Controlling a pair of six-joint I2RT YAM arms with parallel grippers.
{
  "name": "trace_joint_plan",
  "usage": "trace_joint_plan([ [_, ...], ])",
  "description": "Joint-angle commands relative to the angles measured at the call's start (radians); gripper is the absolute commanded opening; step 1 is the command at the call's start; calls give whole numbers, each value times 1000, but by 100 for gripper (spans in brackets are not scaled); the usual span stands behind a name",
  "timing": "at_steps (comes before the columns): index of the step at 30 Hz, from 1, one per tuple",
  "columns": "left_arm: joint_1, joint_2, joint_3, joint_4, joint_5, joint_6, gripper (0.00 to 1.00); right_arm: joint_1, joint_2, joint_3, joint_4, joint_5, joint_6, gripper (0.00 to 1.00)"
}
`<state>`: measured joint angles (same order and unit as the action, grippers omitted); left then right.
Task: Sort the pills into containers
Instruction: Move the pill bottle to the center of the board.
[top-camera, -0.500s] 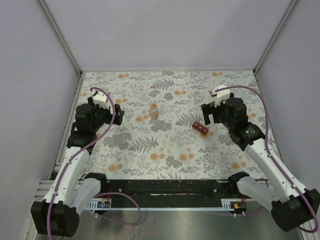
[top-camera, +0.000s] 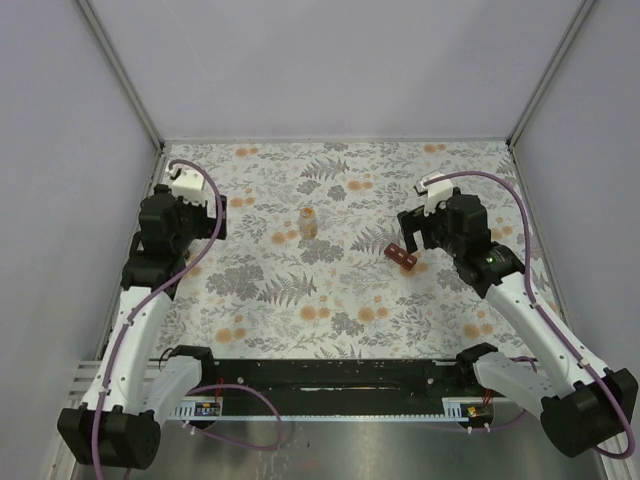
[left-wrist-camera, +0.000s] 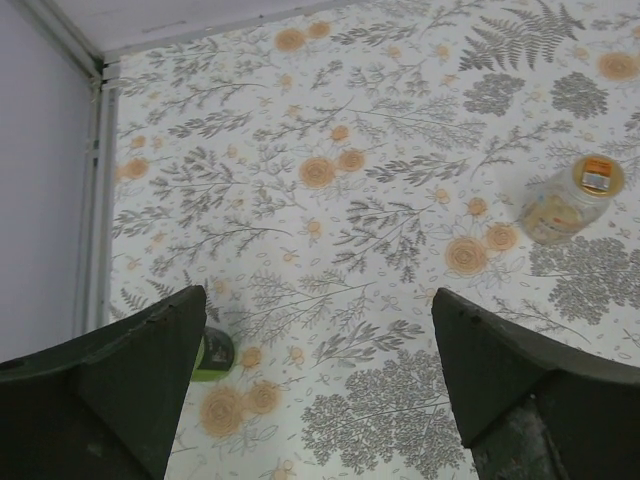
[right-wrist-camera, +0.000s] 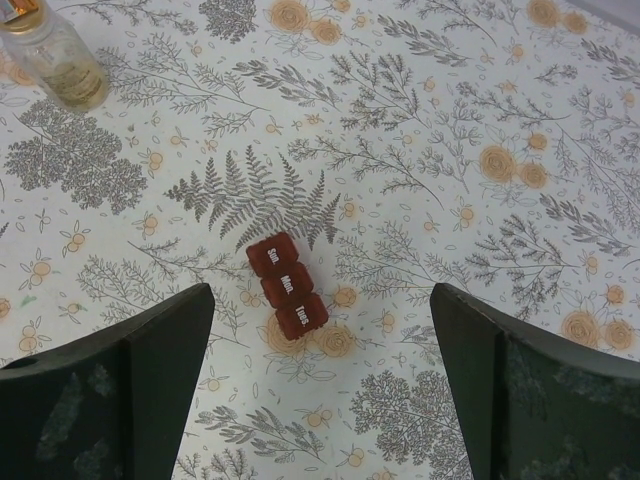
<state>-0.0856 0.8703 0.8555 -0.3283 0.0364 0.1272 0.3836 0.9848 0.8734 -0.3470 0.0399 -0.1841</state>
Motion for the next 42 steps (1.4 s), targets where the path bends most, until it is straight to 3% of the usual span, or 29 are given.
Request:
trace_joint_plan([
  [1, 85, 15, 117, -152, -81, 22, 99, -3, 0, 16, -1, -26, -17, 100],
  [6, 369, 148, 267, -359, 120, 37, 99, -3, 6, 18, -12, -67, -25, 100],
  [9, 448, 231, 316, -419, 162, 81, 99, -2, 12, 19, -15, -86, -25, 100],
  [20, 461, 542, 379, -431, 135, 141, 99, -3, 35, 26, -38, -124, -23, 99],
  [27, 458, 621, 363, -379, 108, 153, 99, -3, 45, 29, -52, -144, -29, 99],
  [36, 458, 638, 315, -362, 96, 170, 87, -2, 49, 35, -63, -166, -31, 99],
  [42, 460, 680, 315, -342, 105, 184, 72, -5, 55, 38, -67, -166, -25, 99],
])
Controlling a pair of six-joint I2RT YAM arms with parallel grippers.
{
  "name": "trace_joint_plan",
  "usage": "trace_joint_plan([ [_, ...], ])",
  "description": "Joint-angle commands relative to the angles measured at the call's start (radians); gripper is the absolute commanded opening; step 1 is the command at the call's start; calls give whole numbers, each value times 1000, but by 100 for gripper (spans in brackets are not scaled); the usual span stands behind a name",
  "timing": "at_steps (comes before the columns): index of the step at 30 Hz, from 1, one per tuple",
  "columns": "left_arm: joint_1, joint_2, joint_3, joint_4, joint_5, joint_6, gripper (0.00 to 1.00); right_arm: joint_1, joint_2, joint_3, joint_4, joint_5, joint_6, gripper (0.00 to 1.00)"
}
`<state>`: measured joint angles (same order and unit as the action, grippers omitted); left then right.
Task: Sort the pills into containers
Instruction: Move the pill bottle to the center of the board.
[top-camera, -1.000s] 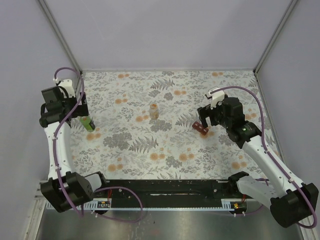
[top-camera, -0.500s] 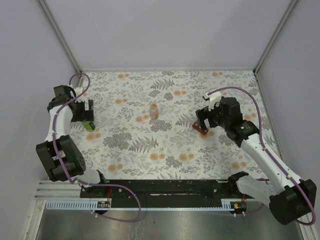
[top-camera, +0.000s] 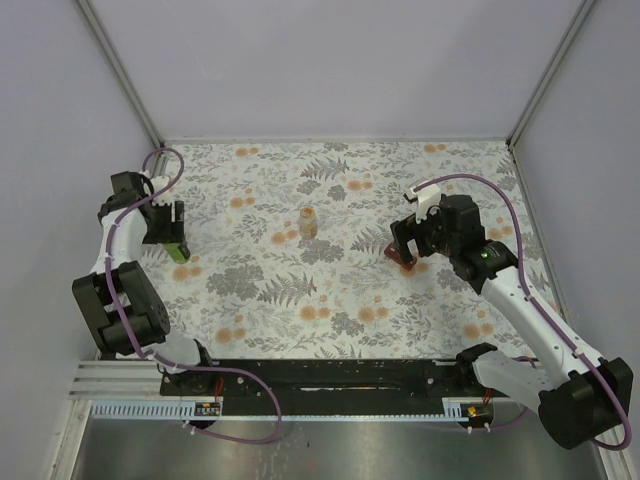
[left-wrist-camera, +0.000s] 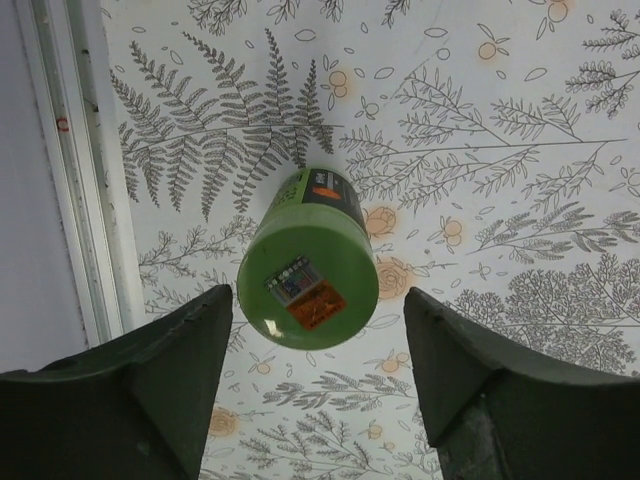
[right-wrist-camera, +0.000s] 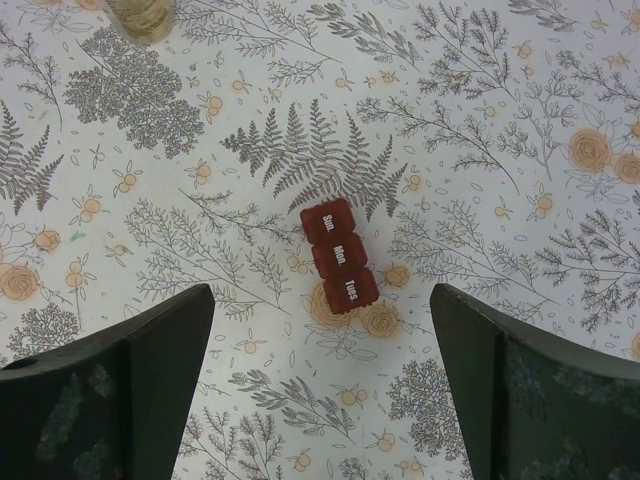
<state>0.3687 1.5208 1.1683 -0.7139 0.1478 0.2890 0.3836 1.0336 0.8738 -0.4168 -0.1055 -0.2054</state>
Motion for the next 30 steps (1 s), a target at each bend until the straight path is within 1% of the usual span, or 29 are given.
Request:
trace_joint_plan([
  [1, 4, 35, 2, 44, -5, 25, 70, -3, 5, 37, 3, -19, -3, 100],
  [6, -5, 39, 10, 33, 5, 38, 57, -3, 6, 37, 3, -16, -3, 99],
  [7, -10, 36, 11, 24, 31, 45, 51, 0, 9, 37, 4, -19, -3, 99],
  [8, -16, 30, 11, 10, 71, 52, 41, -3, 9, 39, 1, -19, -2, 100],
  [10, -52, 6, 5, -5, 128, 53, 24, -3, 11, 40, 3, -19, -2, 99],
  [12, -124, -33, -10, -7, 128, 56, 16, -3, 13, 42, 3, -16, 3, 99],
  [14, -221, -72, -13, -7, 122, 55, 12, -3, 16, 44, 3, -14, 6, 99],
  [16, -333, -91, 1, -7, 104, 38, 11, -3, 19, 47, -2, -13, 8, 99],
  [17, -362, -90, 14, -7, 82, 27, 11, -3, 19, 48, 0, -10, 9, 100],
  [19, -477, -74, 53, -15, 69, 13, 10, -3, 19, 48, -4, -2, 12, 99],
  [21, -549, -47, 88, -25, 59, 7, 9, -3, 20, 50, -2, 10, 14, 99],
  [26, -681, 7, 122, -36, 18, 16, 6, -3, 40, 67, -11, 92, 23, 99],
  [29, -724, 22, 116, -36, 4, 21, 5, -2, 63, 77, -25, 101, 18, 99],
  [30, -732, 22, 110, -36, 4, 24, 6, -3, 71, 79, -27, 125, 14, 100],
])
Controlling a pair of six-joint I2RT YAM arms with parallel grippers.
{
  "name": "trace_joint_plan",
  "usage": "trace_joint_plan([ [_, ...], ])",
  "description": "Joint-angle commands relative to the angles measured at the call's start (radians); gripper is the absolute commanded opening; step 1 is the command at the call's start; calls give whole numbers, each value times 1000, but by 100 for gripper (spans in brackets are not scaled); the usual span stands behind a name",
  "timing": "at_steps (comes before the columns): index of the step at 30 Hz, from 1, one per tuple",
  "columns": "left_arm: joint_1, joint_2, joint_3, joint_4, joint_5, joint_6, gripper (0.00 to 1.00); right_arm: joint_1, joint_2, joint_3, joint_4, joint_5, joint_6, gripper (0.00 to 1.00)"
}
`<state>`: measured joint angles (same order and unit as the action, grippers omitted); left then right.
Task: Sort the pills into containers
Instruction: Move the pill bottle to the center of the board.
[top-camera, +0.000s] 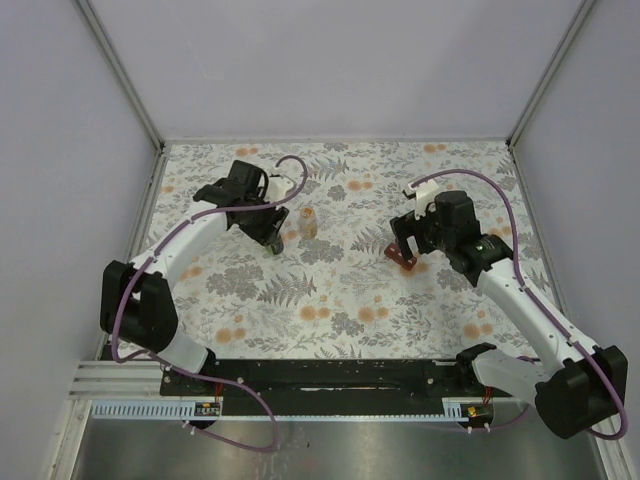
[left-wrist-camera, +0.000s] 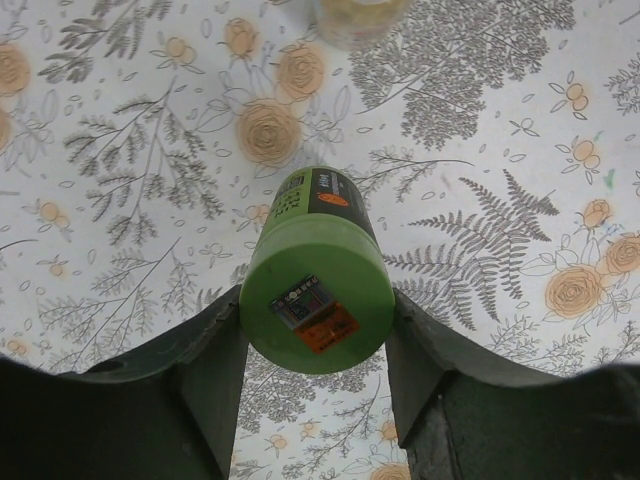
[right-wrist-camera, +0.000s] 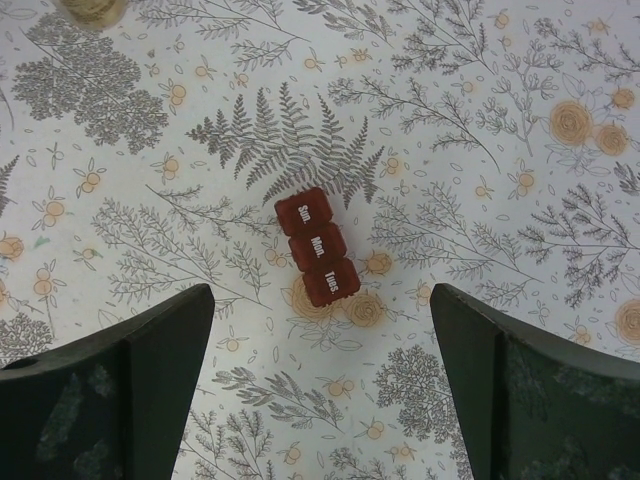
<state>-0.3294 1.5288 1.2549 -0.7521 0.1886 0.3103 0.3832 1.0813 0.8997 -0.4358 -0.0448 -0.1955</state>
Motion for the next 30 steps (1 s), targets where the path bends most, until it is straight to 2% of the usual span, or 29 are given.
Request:
trace_joint_plan([
  [1, -40, 14, 12, 2, -35, 7, 6, -3, 35, 56, -9, 74, 5, 99],
  [12, -77, -27, -64, -32, -41, 53, 8, -3, 111, 65, -46, 68, -45, 99],
  [22, -80, -16, -84, 31, -43, 42, 12, -3, 155, 42, -38, 57, -81, 99],
  [26, -82, -18, -97, 51, -47, 41, 16, -3, 183, 33, -34, 49, -101, 99],
  [30, -80, -22, -117, 72, -49, 41, 27, -3, 216, 34, -31, 48, -127, 99],
])
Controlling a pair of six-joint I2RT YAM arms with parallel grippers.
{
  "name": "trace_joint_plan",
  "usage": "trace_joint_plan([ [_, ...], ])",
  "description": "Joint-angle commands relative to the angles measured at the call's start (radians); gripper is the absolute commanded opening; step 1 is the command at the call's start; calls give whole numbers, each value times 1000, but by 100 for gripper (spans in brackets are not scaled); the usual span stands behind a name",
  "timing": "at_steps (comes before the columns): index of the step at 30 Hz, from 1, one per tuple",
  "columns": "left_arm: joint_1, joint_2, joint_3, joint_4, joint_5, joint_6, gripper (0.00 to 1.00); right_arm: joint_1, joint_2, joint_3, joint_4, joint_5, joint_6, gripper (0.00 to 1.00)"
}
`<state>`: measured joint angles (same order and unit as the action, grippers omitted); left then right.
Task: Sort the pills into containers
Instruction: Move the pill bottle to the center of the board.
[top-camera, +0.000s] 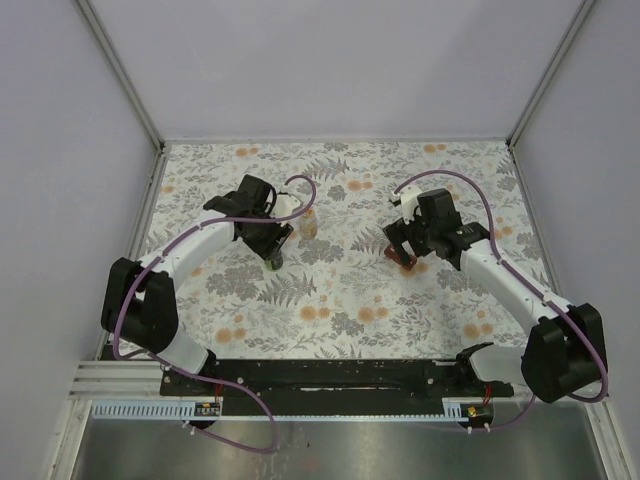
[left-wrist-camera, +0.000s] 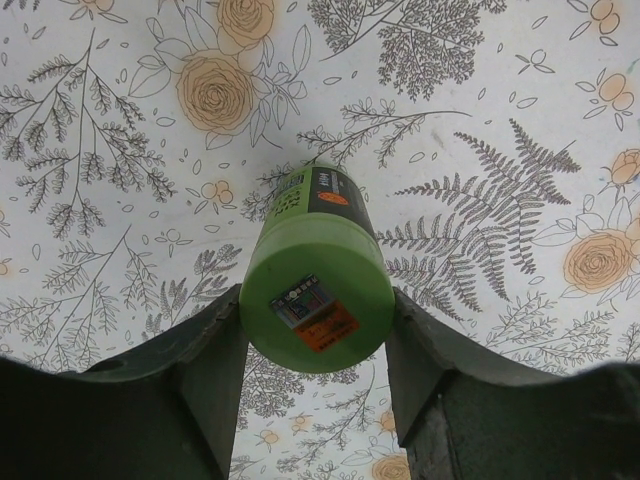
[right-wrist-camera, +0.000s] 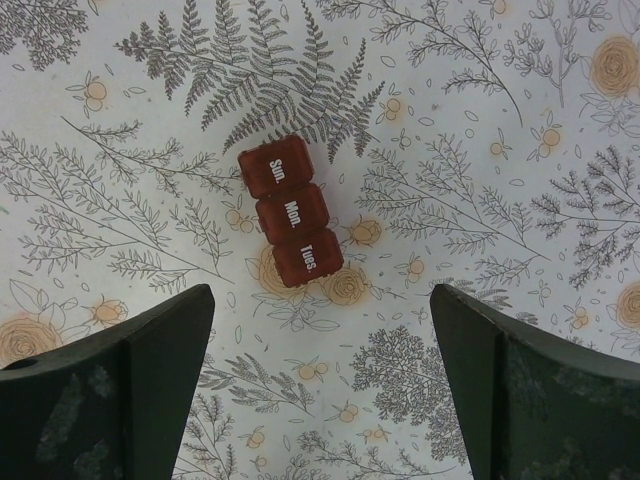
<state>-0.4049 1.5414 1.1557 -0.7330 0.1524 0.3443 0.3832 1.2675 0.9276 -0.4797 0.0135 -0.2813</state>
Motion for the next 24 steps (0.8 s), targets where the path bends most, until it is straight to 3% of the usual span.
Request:
trace_joint_plan([
  [1, -5, -40, -19, 60, -11, 4, 29, -3, 38, 7, 13, -10, -47, 99],
  [24, -20, -38, 28, 78, 171, -37, 33, -3, 98, 14, -7, -75, -76, 99],
])
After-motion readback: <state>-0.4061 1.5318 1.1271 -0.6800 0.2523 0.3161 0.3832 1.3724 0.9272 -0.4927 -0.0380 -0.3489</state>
